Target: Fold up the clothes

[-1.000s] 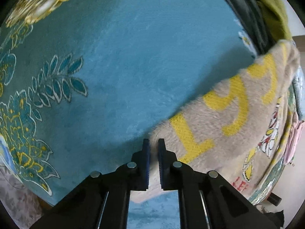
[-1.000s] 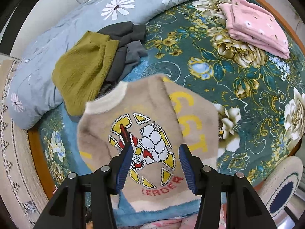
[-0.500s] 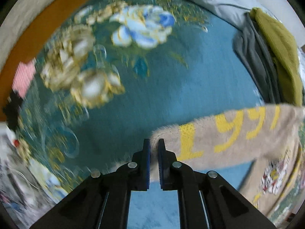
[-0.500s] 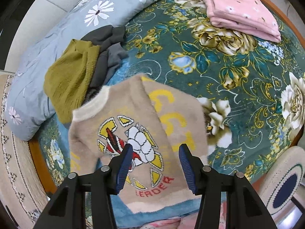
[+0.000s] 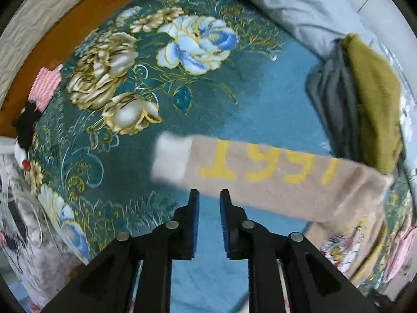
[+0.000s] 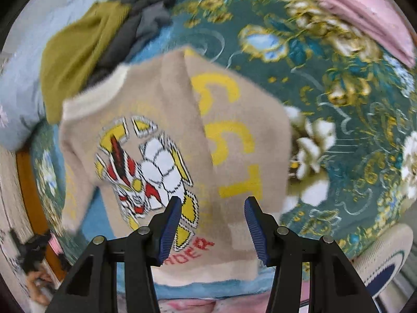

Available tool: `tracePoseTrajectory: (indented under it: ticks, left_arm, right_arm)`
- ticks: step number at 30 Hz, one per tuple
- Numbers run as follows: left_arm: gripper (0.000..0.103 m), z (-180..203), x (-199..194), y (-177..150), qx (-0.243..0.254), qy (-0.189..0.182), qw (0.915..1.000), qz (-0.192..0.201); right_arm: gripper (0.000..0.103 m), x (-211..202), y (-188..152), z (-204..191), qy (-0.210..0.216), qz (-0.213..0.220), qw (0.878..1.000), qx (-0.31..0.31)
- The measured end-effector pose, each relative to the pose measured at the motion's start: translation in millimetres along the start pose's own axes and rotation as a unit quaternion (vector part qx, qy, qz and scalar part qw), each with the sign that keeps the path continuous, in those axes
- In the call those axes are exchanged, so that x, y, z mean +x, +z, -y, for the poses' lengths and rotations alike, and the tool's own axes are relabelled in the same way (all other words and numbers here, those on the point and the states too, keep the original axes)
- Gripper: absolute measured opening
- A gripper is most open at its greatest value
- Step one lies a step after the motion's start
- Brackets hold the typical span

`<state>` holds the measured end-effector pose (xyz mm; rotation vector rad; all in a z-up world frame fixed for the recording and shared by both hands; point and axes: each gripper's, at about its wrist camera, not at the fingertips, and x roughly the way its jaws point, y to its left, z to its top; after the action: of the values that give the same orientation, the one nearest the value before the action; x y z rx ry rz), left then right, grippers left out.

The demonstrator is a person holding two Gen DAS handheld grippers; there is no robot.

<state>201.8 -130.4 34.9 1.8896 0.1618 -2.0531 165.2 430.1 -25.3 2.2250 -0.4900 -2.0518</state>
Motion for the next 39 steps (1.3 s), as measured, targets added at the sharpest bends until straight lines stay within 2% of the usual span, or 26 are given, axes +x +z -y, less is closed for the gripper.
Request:
tracePoseTrajectory:
  ticks: [2, 6, 11, 15, 17, 18, 19, 20, 21, 22, 27, 31, 35, 39]
  left_arm:
    - [0.022, 9.1, -18.3, -10.3, 0.002, -0.003, 1.0000, 0.008]
    - [0.027, 27.7, -45.5, -27.2, 0.014, -0.004, 0.9997, 0.021]
    - [0.027, 43.9, -66.5, -42.7, 0.011, 0.000, 0.9995, 0.028]
    - [0.027, 56.9, -74.0, -51.1, 0.013, 0.007, 0.9995, 0.028]
    - [0.027, 64.7, -76.7, -55.9, 0.016, 0.010, 0.9994, 0.029]
    - [0.027, 68.7, -77.7, -58.4, 0.018, 0.010, 0.9993, 0.030]
    - [0.027, 73.4, -77.9, -61.2, 0.019, 0.010, 0.9993, 0.030]
    - [0.027, 78.1, -78.0, -64.0, 0.021, 0.010, 0.9993, 0.030]
    - [0.027, 82.9, -77.5, -67.0, 0.022, 0.010, 0.9993, 0.029]
    - [0.027, 87.8, -76.5, -70.1, 0.024, 0.008, 0.9993, 0.027]
    - [0.027, 109.9, -66.3, -86.5, 0.032, 0.001, 0.9994, 0.013]
    - [0.027, 121.7, -60.8, -97.2, 0.041, 0.000, 0.9992, 0.002]
    - [0.027, 126.3, -58.9, -101.7, 0.041, 0.005, 0.9991, -0.006]
    - [0.027, 125.5, -59.8, -102.7, 0.033, 0.004, 0.9994, -0.008]
  right_arm:
    - [0.054, 22.4, -0.1, -5.2, -0.002, -0.014, 1.000, -0.020]
    - [0.054, 61.4, -1.3, -9.8, -0.034, -0.039, 0.997, -0.052]
    - [0.054, 89.0, -5.5, -5.2, -0.040, -0.061, 0.996, -0.060]
    - [0.053, 96.0, -5.8, 1.6, -0.046, -0.065, 0.995, -0.068]
    - [0.042, 92.3, -4.9, 10.3, -0.038, -0.066, 0.995, -0.067]
    - [0.031, 90.5, -4.4, 14.6, -0.034, -0.066, 0.995, -0.067]
    - [0.025, 88.7, -4.0, 18.9, -0.030, -0.067, 0.995, -0.067]
    - [0.023, 86.6, -3.6, 23.3, -0.026, -0.067, 0.995, -0.066]
    - [0.014, 79.2, -3.5, 28.0, -0.020, -0.062, 0.995, -0.074]
    - [0.011, 71.7, -3.4, 32.8, -0.014, -0.057, 0.995, -0.081]
    - [0.009, 25.1, 6.2, 69.3, -0.002, -0.022, 0.995, -0.100]
    - [0.009, -11.9, 32.9, 109.5, -0.032, 0.017, 0.995, -0.095]
    - [0.009, -41.0, 77.3, 140.8, -0.055, 0.052, 0.995, -0.066]
    - [0.009, -54.4, 123.5, 146.1, -0.075, 0.081, 0.993, -0.049]
